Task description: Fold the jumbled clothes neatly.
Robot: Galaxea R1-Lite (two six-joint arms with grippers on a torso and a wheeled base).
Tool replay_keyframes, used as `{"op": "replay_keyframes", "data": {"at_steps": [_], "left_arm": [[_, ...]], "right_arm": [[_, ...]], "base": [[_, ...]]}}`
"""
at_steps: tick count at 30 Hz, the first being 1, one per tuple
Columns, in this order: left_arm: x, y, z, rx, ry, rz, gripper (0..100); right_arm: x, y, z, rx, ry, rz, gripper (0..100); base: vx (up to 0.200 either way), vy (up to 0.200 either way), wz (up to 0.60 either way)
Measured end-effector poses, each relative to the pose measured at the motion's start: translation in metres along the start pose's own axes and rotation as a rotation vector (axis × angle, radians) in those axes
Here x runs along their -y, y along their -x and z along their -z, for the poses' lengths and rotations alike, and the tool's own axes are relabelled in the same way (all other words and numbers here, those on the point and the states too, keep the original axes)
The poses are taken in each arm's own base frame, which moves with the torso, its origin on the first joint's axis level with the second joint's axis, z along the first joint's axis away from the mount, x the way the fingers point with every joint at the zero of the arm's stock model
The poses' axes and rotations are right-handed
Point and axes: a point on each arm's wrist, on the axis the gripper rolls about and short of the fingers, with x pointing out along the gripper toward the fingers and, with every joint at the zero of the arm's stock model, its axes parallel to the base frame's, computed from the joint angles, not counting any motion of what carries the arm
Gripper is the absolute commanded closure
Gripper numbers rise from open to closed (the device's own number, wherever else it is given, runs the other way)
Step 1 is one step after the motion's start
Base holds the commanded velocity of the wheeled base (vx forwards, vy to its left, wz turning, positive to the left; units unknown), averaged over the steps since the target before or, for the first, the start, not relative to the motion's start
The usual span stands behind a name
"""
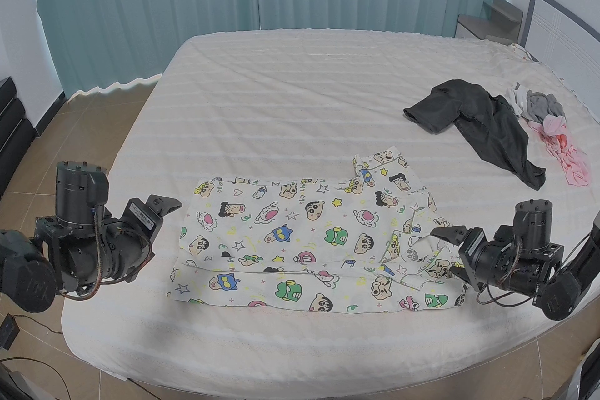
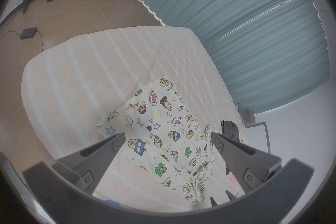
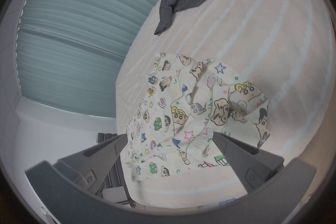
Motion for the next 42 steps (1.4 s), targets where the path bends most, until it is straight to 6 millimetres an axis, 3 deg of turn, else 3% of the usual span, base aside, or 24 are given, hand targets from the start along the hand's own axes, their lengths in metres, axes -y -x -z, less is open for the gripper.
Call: {"op": "replay_keyframes", "data": {"at_steps": [11,21,36,37,42], "left_arm": [[-0.009,0.014,0.002,-0.023,0.021,-0.002,0],[-0.013,0.013,0.004,-0.031,0.02,-0.017,0],[-0.014,0.008,0.006,-0.036,0.018,-0.035,0],[-0.014,0.008,0.006,-0.036,0.019,-0.035,0],[-0.014,0.008,0.005,-0.035,0.019,-0.036,0]], "right_arm": [[0.021,-0.035,0.021,-0.02,-0.015,0.076,0],[0.04,-0.051,0.031,-0.045,-0.037,0.126,0],[0.037,-0.065,0.027,-0.017,-0.1,0.081,0],[0.037,-0.066,0.027,-0.016,-0.1,0.081,100],[0.039,-0.068,0.027,-0.017,-0.099,0.09,100]], "base": [[0.0,0.0,0.0],[0.0,0.0,0.0],[0.0,0.0,0.0],[0.0,0.0,0.0],[0.0,0.0,0.0]]}}
